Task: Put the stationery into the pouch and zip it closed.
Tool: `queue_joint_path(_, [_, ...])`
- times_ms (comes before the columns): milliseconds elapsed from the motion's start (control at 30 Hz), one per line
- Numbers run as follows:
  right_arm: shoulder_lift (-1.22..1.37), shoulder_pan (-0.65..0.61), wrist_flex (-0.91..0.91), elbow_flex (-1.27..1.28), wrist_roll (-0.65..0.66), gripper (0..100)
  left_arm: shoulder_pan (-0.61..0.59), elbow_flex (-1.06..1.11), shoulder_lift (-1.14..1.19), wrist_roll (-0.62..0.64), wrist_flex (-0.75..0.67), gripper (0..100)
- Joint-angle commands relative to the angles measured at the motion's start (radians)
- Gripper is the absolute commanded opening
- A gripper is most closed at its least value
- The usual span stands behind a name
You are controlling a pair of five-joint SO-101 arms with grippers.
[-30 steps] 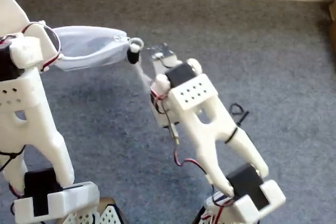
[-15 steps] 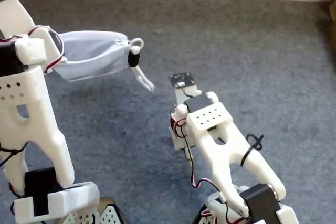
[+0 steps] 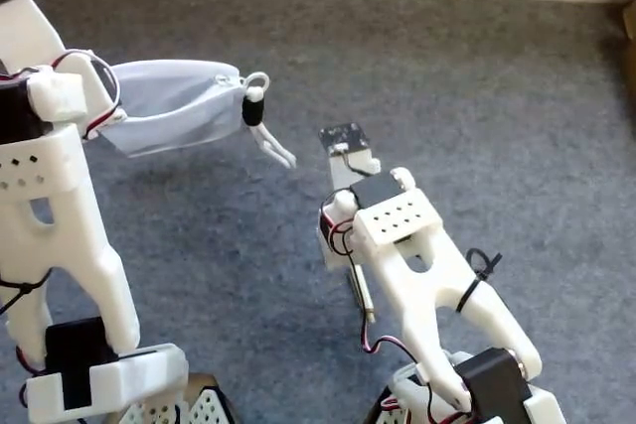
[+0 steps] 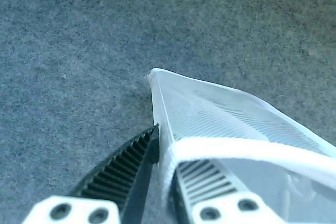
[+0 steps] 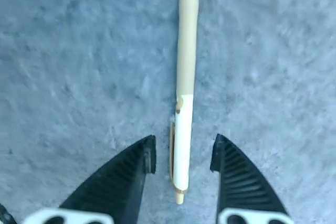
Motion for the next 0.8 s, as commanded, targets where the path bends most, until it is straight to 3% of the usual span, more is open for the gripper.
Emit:
queue_joint_path(0, [-0.035, -0.012, -0.024, -0.102, 0.005, 16.5, -0.024, -0.012, -0.010, 0.003, -0.006, 1])
queue_joint_path(267, [0.202, -0.010, -0.159, -0.202, 0.005, 11.1, -0.027, 0.007, -0.013, 0.003, -0.006, 1])
queue_joint_path(767, [0.498, -0.004, -0.165, -0.378, 0.005, 10.6, -0.027, 0.076, -0.018, 0.000, -0.008, 1])
